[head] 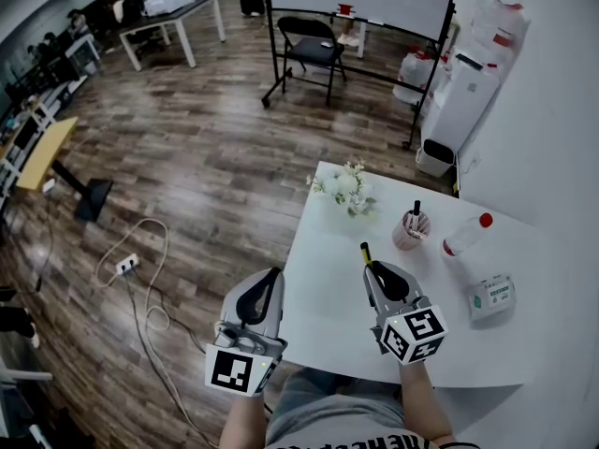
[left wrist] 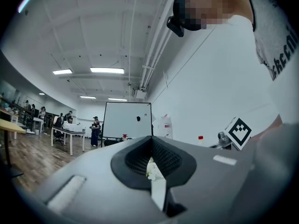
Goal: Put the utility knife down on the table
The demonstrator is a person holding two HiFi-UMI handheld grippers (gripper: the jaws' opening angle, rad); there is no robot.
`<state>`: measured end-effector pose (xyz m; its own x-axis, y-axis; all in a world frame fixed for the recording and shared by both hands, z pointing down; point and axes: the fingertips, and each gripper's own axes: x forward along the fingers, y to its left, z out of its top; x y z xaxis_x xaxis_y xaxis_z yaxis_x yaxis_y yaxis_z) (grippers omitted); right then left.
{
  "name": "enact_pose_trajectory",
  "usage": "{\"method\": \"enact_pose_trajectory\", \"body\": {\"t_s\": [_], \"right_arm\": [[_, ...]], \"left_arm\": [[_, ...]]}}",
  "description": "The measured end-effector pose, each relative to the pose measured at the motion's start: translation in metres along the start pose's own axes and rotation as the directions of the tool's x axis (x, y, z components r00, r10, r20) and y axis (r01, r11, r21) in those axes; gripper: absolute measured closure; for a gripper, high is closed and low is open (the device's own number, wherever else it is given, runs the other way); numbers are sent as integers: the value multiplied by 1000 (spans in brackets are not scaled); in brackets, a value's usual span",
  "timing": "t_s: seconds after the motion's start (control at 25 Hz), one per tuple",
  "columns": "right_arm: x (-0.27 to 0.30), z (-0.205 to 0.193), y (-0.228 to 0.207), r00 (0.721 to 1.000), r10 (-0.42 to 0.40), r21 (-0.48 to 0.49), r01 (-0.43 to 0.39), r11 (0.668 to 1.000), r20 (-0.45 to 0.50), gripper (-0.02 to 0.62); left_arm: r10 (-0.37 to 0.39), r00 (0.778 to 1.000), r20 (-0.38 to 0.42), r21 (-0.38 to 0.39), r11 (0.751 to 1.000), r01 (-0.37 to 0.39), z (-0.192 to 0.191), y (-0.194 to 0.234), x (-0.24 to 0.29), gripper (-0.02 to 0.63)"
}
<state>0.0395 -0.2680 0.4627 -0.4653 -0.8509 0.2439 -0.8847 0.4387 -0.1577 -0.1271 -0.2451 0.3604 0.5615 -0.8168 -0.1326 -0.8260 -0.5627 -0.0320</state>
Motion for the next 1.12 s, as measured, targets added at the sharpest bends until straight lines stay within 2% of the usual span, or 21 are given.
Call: {"method": "enact_pose_trajectory", "body": {"t_s": [0.56,1.12], "right_arm": [[22,-39,-4,992,-20,8,21,1000,-124,541],[35,-86,-10,968,-28,26,36,999,-248,541]], "left_arm": [[1,1000,-22,-16,1000,-2,-11,13,1,591],[-8,999,-41,-19,1000,7,-19,15,2,591]]}}
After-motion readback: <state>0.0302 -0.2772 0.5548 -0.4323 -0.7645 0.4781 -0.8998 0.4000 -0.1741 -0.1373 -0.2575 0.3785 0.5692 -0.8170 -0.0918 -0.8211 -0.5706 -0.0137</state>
